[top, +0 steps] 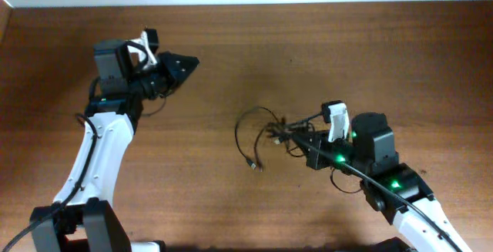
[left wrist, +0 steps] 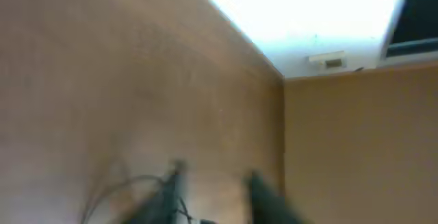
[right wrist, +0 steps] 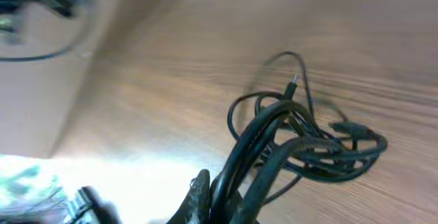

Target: Untangle cables

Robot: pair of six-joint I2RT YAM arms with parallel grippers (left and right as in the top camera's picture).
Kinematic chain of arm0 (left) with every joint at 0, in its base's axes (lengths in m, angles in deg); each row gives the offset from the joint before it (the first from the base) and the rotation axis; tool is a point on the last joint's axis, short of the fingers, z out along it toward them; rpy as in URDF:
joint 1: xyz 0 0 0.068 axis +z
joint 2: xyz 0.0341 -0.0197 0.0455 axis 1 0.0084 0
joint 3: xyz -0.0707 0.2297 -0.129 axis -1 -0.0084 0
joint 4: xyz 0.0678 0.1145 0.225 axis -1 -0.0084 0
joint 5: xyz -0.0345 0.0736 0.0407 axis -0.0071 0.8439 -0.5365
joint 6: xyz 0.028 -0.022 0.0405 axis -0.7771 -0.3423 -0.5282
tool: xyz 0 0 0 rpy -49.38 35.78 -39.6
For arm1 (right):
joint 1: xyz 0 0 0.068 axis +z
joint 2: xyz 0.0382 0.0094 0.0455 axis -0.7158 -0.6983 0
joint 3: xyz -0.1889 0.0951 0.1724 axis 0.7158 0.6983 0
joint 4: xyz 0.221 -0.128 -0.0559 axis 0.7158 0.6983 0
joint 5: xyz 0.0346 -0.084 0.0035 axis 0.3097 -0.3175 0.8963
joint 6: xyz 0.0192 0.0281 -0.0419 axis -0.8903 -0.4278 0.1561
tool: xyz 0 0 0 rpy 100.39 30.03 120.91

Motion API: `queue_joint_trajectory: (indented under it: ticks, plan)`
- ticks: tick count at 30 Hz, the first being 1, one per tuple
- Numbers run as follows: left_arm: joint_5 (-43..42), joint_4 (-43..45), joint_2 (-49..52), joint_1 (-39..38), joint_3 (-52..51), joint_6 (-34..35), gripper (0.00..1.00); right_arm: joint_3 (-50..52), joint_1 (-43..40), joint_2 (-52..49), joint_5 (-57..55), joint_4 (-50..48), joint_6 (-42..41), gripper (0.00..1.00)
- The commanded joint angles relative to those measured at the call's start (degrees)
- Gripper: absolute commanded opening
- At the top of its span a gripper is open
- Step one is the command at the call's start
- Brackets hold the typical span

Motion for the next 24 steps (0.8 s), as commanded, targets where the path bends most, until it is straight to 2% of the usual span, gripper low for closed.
queue_joint_trajectory:
  ticks: [1,2,5,6,7,9,11,14,16,17,18,19,21,22,24]
  plan:
    - [0.52,-9.46,-0.85,-5.33,0.07,-1.97,0.74,-0.02,0.15,0.79,10.45,-5.53,-3.26,0.04]
    - [-0.85,-12.92,-0.85,-6.73,0.07,-1.95,0.99,-0.02,0.15,0.79,12.28,-7.89,-3.26,0.04]
    - [-5.51,-24.74,-0.83,-11.10,0.07,0.13,0.99,-0.02,0.15,-1.57,9.51,-8.83,0.76,0.04]
    - [-4.66,-30.82,-0.83,-13.09,0.04,6.43,0.99,-0.02,0.15,-3.93,9.51,-8.83,1.09,0.04]
    - [-3.74,-32.76,-0.83,-14.62,0.02,11.47,0.99,-0.02,0.20,-5.16,9.49,-8.85,1.09,0.04]
    - [-3.65,-33.81,-0.83,-18.84,0.02,23.32,0.99,-0.02,0.20,-5.92,9.46,-8.90,1.07,0.04]
    - [-0.07,-33.83,-0.59,-22.25,0.02,30.47,0.99,-0.02,0.20,-5.92,9.53,-8.83,1.01,0.04]
    - [1.40,-33.79,4.04,-25.90,0.02,39.78,0.99,-0.02,0.22,-5.90,9.55,-8.83,0.85,0.04]
    - [0.79,-33.29,8.81,-27.36,0.02,41.18,0.99,-0.02,0.20,-5.92,9.53,-8.83,0.85,0.04]
    - [0.81,-32.89,10.47,-27.67,0.02,41.18,0.90,-0.02,0.20,-5.90,9.53,-8.83,0.85,0.04]
    - [1.55,-30.75,12.81,-27.65,0.02,41.20,0.50,-0.02,0.20,-5.92,9.53,-8.63,0.83,0.04]
    - [2.84,-29.00,13.44,-27.65,0.02,42.23,0.29,-0.02,0.20,-5.92,9.51,-8.11,0.83,0.04]
    - [3.93,-26.03,13.44,-27.65,0.02,43.32,0.09,-0.02,0.20,-5.92,9.46,-6.51,0.87,0.04]
    - [5.35,-24.13,13.44,-27.65,0.02,43.36,0.03,-0.02,0.20,-5.92,9.44,-6.14,0.87,0.04]
    - [8.09,-21.24,13.44,-26.56,0.02,43.95,0.00,-0.02,0.20,-5.92,8.59,-3.02,0.87,0.04]
